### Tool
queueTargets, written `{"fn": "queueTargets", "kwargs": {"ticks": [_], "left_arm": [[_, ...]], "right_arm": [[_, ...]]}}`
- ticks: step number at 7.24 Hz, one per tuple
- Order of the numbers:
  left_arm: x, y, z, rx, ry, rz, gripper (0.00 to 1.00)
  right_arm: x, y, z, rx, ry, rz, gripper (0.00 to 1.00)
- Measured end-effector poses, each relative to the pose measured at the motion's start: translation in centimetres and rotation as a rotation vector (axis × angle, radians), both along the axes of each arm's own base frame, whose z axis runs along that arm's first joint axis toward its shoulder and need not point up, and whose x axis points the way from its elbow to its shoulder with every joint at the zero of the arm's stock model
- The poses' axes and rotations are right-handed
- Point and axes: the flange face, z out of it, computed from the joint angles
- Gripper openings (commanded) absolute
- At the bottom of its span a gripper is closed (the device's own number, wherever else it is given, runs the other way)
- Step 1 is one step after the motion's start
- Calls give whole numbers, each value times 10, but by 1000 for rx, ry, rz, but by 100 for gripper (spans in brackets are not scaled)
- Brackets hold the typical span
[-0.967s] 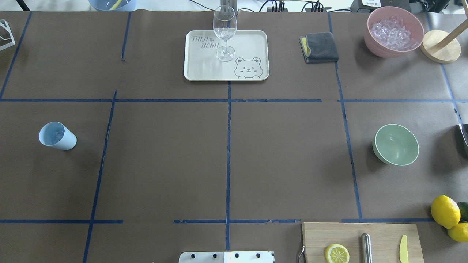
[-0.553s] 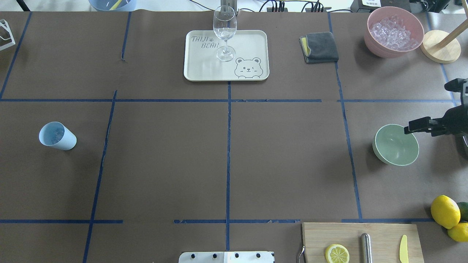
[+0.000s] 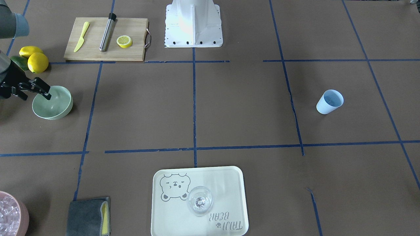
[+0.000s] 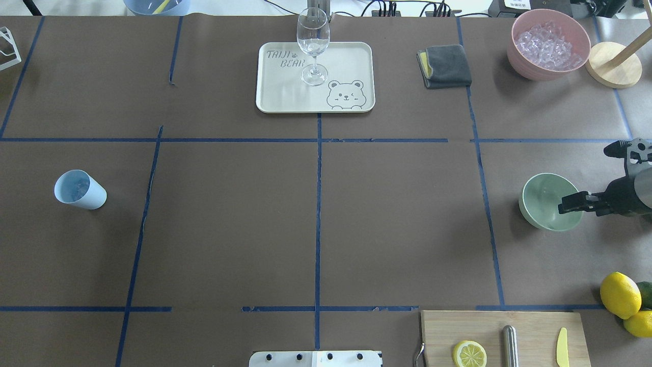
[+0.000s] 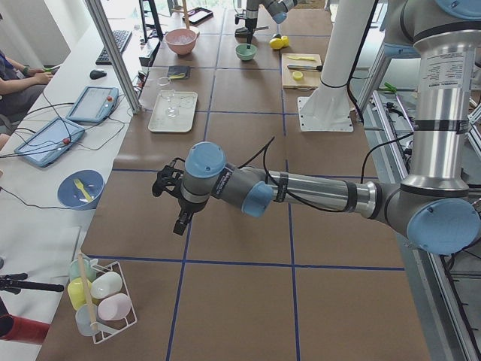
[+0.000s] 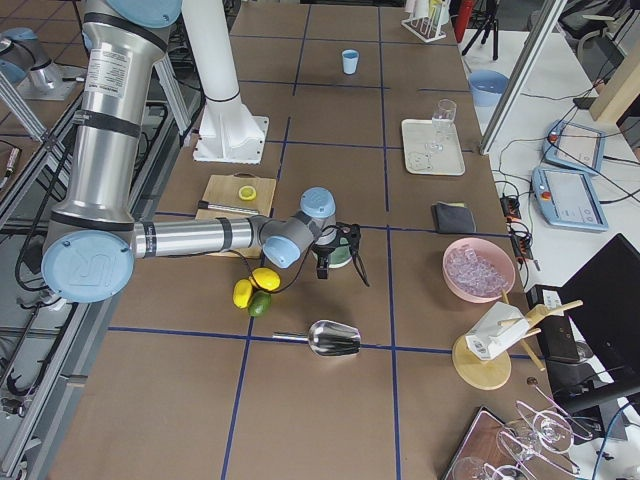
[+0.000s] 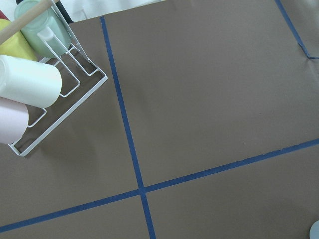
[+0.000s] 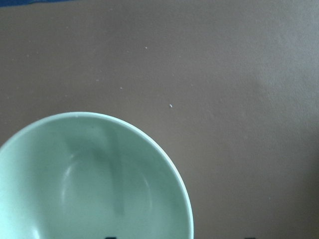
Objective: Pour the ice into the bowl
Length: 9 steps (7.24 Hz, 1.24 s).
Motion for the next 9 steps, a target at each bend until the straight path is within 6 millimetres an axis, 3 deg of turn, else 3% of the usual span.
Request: {"fn": "queueTargets", "kwargs": {"ticks": [3, 5, 7, 8, 9], "left_arm": [[0, 1, 3, -3, 0, 1, 100], [0, 2, 7, -9, -1, 4, 100], [0, 3, 10, -13, -3, 5, 100], [0, 3, 11, -14, -3, 5, 100], [0, 4, 12, -16, -4, 5, 100]], "right_arm": [[-4, 0, 1, -2, -3, -13, 0], [-6, 0, -10, 10, -26, -19, 0], [-6, 3, -57, 49, -113, -38, 0], [-10, -2, -96, 63, -180, -33, 0], [-30, -16, -144, 58, -254, -11, 0]]}}
